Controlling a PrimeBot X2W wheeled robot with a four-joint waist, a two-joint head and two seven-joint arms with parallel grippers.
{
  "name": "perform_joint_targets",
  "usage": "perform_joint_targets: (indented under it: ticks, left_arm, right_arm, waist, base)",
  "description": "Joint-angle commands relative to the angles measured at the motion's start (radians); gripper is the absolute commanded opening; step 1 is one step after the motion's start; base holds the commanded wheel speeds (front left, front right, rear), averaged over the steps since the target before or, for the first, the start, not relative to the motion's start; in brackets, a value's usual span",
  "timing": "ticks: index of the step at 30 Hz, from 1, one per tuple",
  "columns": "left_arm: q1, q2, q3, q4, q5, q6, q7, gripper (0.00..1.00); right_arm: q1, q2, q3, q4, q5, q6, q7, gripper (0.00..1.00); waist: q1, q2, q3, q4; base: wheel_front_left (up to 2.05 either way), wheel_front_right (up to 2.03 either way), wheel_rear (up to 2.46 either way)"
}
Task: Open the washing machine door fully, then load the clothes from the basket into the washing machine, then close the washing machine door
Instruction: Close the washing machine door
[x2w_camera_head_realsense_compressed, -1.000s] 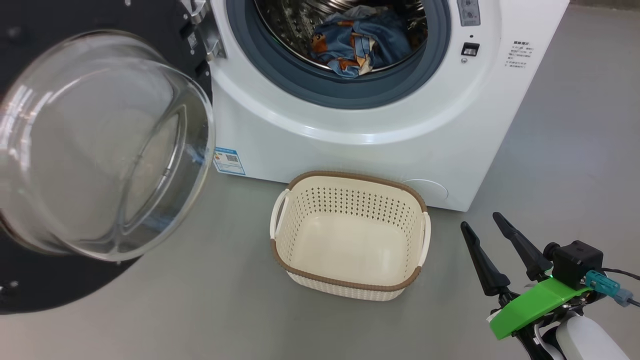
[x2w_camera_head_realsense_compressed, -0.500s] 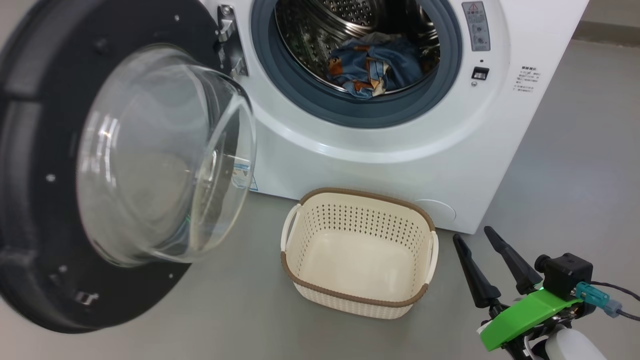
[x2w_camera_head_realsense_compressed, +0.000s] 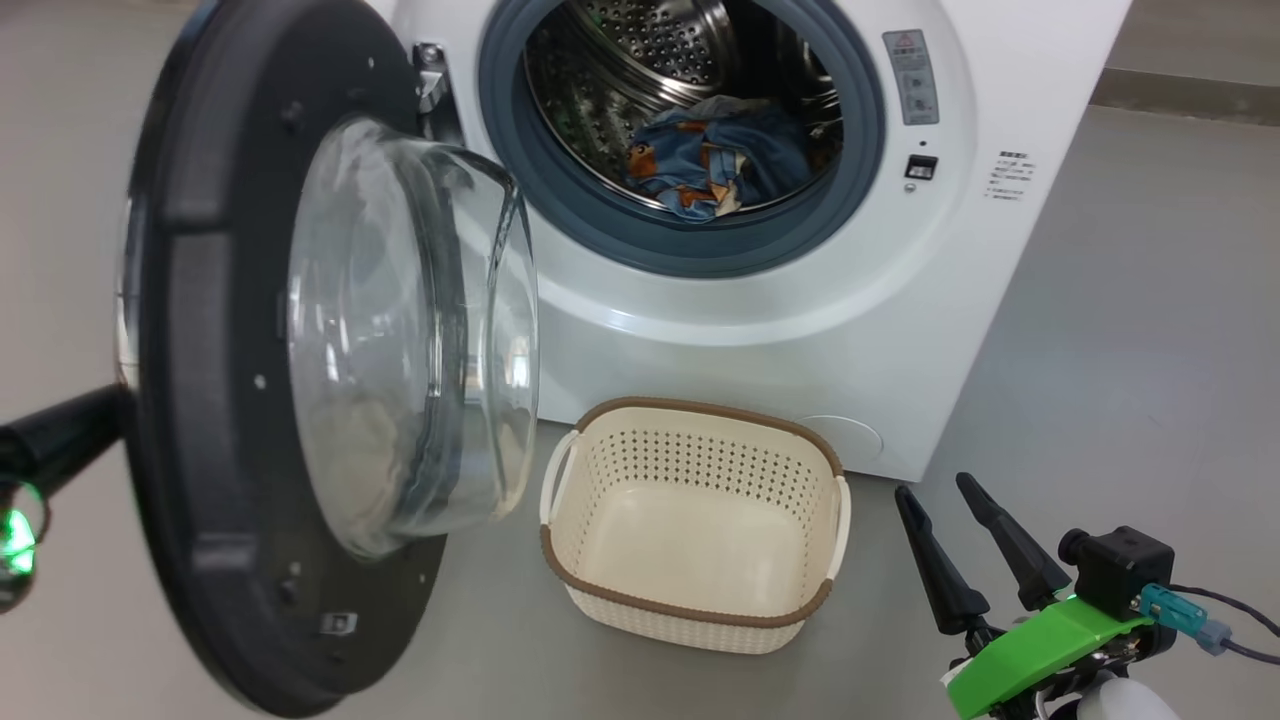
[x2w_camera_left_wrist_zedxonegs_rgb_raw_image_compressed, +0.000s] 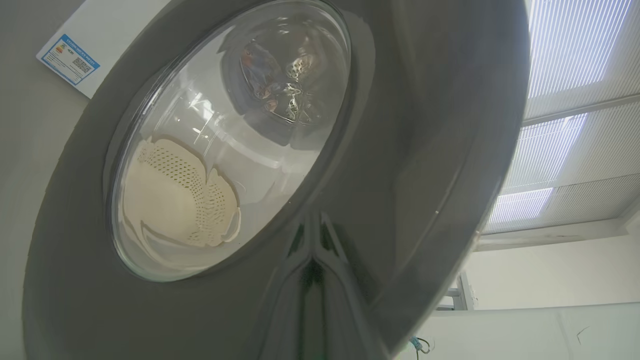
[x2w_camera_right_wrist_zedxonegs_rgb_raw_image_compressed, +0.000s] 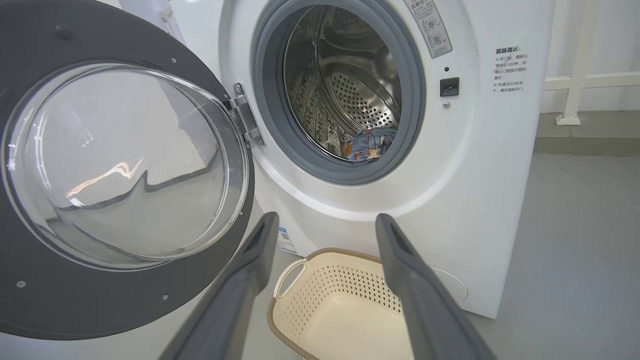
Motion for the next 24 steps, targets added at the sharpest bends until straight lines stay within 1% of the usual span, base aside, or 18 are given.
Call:
perform_joint_targets:
  ticks: [1,7,11,16,19,24]
  left_arm:
    - [-0.019,0.026,0.021,-0.051,-0.018,0.004,0.018,0.00]
    - [0.007,-0.024,0.010,-0.166,-0.044,0.071,0.024,0.00]
    - [0.020,-0.063,0.005,-0.236,-0.042,0.117,-0.004,0.00]
    - [0.028,-0.111,0.002,-0.277,-0.040,0.161,-0.044,0.00]
    - [0.032,-0.122,0.000,-0.285,-0.023,0.170,-0.069,0.00]
    - [0.024,-0.143,0.000,-0.279,-0.009,0.164,-0.102,0.00]
  right_arm:
    - [0.000,-0.003,0.013,-0.025,0.008,0.010,-0.005,1.00]
    - [-0.002,0.010,0.001,-0.031,0.005,0.010,-0.005,1.00]
    - [0.002,0.020,-0.005,-0.032,0.002,0.010,-0.005,1.00]
    - [0.001,0.027,-0.010,-0.032,-0.001,0.010,-0.005,1.00]
    - [-0.002,0.029,-0.013,-0.033,-0.002,0.010,-0.005,1.00]
    - [-0.003,0.031,-0.019,-0.032,-0.001,0.010,-0.005,1.00]
  waist:
    - [0.0000,-0.0001,-0.001,-0.014]
    - [0.0000,-0.0001,0.005,-0.065]
    - [0.0000,-0.0001,0.007,-0.106]
    - [0.0000,-0.0001,0.009,-0.164]
    - [0.0000,-0.0001,0.010,-0.201]
    - [0.0000,-0.0001,0.014,-0.266]
  base:
    - [0.00,0.00,0.00]
    - [0.00,0.00,0.00]
    - [0.00,0.00,0.00]
    - [0.00,0.00,0.00]
    - [0.00,0.00,0.00]
    - [0.00,0.00,0.00]
